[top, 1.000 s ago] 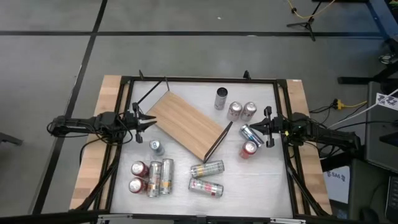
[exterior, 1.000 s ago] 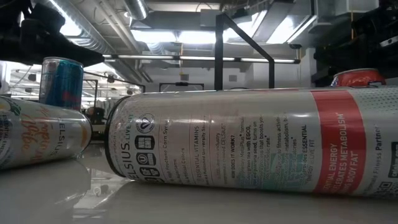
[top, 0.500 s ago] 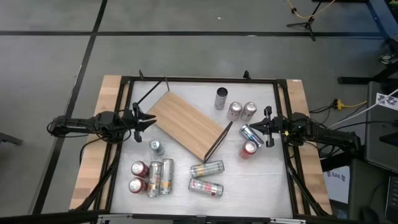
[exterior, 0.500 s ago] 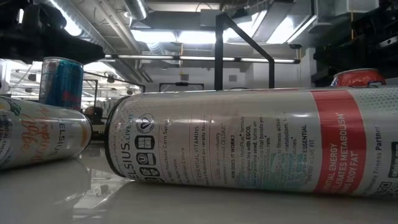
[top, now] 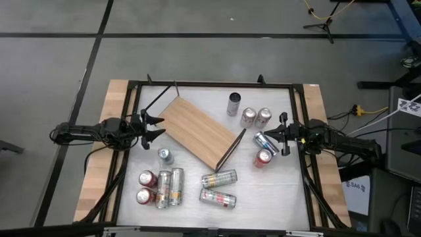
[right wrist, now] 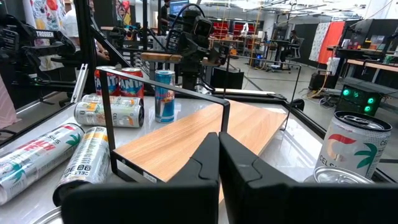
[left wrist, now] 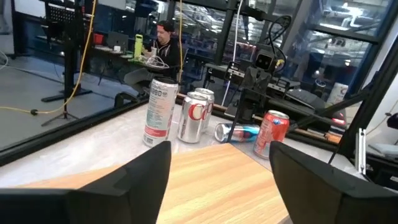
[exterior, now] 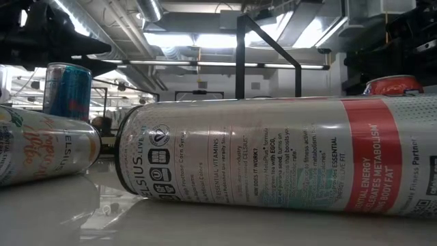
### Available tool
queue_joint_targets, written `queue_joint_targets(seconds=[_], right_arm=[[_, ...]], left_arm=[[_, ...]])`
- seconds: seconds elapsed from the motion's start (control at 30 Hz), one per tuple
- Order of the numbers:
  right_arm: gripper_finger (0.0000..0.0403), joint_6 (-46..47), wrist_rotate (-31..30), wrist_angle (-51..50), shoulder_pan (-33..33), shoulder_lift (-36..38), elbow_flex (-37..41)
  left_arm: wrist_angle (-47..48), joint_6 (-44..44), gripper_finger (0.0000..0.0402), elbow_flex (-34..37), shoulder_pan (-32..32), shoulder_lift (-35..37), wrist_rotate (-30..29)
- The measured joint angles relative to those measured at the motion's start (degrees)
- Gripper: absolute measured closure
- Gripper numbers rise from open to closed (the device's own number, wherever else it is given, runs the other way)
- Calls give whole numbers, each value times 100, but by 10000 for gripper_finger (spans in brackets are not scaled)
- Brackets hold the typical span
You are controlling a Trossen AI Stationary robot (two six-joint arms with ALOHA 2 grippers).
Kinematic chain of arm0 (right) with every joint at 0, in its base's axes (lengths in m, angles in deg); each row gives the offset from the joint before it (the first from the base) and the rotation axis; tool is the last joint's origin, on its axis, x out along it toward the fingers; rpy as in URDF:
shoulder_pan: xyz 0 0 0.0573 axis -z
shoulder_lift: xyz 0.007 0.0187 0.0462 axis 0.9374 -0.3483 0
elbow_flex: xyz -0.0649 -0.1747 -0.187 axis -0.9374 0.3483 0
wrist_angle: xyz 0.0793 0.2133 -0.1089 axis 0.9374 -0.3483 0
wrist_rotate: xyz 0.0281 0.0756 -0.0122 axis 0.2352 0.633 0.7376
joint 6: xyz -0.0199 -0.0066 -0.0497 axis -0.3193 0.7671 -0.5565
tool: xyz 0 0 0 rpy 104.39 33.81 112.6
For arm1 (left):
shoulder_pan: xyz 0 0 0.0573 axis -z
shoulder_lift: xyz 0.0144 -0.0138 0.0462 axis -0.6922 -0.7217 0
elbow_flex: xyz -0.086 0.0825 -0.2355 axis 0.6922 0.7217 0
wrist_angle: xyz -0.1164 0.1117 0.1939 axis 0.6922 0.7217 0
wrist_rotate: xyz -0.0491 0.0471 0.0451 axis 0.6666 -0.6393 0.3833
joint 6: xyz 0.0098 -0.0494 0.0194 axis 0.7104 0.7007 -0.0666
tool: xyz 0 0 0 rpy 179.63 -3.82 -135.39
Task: Place canned beverage on shelf
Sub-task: Put the left blue soda can on the shelf
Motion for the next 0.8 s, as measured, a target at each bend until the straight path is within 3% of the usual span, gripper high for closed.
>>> queue_joint_targets(seconds=[0.17,0.4,0.7,0.8], right_arm=[[402,-1,0,0,1,0,0],[402,-2,0,2,-2,-2,0],[402,-2,1,4,-1,-1,0],[402,0,2,4,-1,-2,0]], left_arm=[[-279,91,118,0,1,-1,61],[-1587,137,117,0,4,-196,133],[-3532,136,117,-1,4,-1425,400],[-3739,138,117,-182,4,-1867,396]])
